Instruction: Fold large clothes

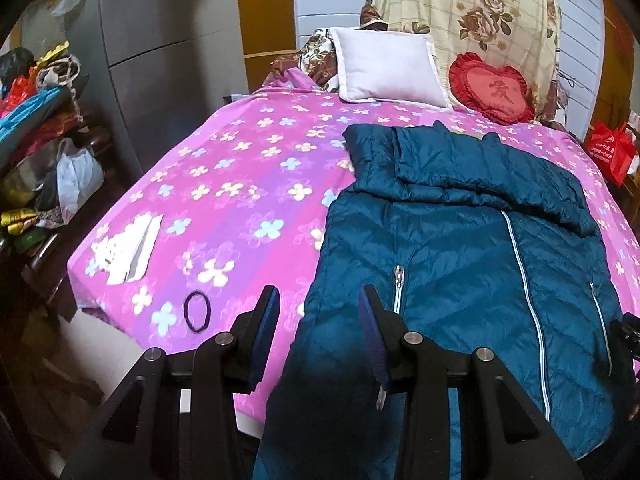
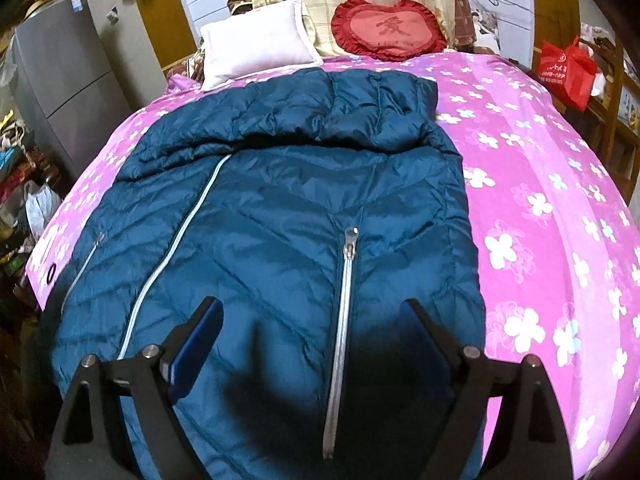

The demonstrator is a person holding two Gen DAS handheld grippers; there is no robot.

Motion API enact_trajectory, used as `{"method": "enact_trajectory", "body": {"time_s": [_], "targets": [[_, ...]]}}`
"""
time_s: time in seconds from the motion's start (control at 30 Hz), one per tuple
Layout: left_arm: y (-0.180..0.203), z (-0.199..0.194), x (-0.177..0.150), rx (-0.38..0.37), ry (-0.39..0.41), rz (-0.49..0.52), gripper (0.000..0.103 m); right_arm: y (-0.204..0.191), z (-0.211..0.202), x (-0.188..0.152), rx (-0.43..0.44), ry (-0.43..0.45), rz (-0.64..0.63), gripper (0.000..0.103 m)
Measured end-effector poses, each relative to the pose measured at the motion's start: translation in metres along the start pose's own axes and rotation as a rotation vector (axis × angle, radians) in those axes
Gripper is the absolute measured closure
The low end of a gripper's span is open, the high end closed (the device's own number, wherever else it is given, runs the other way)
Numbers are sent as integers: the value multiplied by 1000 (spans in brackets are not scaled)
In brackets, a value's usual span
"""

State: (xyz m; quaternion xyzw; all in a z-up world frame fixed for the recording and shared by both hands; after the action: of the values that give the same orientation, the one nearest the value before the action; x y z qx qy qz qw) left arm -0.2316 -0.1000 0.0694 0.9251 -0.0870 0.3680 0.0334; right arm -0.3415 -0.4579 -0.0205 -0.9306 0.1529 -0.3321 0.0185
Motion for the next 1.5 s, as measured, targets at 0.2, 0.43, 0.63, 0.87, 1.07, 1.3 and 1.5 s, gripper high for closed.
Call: {"method": "enact_trajectory", "body": {"time_s": [0.2,0.43,0.63,0.87,1.07,1.3,1.5], "targets": [[7,1,-19,-36,-17,-1,81,0,-9,-14,-13,-12,-23,10],[9,9,-34,-47,-35,7,81,3,-19,-29,-31,-22,-27,9],[7,21,-47,-83,-71,0,81,4,-22,-39,-44,-35,-35,9],[-16,43,-74,-228,-189,-125,81,18,-29,-57,-61,-68,-30,9],[-33,47,-87,-263,-217,-175,81,36,-36,-72,-47,-98,5,9],[-48,45,-108,-260,-267,-168,76,57,-43,-87,-60,-123,43,9],[-56,52,-124,-321,-309,-267,70,73,-38,-100,-34,-146,114,9]]}}
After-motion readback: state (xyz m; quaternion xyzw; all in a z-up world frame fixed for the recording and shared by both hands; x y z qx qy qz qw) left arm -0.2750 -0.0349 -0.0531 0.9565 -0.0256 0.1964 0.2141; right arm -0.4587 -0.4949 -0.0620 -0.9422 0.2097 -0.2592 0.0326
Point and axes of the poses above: each gripper's, at about its wrist camera, not at the fingertips, and z roughly the way its jaws point, y to its right, x to its top, the point moved 7 cm from there along z, roughly the way its jaws point, and after that the axes turned 1 degree about -x, right-handed, at the moved point
